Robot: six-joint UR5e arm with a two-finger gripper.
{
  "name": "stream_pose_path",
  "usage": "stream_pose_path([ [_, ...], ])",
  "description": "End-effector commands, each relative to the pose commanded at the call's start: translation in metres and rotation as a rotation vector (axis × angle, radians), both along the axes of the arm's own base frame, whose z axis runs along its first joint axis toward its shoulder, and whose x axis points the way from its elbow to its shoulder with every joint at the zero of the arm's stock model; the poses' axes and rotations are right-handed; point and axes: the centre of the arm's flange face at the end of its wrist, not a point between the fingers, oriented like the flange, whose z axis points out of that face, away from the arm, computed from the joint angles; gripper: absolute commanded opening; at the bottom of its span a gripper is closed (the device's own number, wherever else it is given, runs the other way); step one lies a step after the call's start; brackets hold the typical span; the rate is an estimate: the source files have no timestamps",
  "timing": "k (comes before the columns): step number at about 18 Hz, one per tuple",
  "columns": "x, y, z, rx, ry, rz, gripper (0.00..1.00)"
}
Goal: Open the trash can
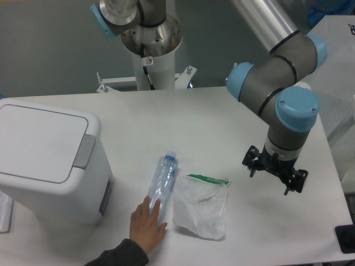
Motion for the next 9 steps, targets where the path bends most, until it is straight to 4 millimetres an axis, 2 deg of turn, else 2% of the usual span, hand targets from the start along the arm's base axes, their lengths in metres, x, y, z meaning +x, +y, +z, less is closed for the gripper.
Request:
stream_pose_path([
  [5,0.0002,0.0011,-0.0004,0.016,0.002,0.016,1.0],
  [9,0.003,0.0,-0.0041,0.071,-0.048,0.109,1.0],
])
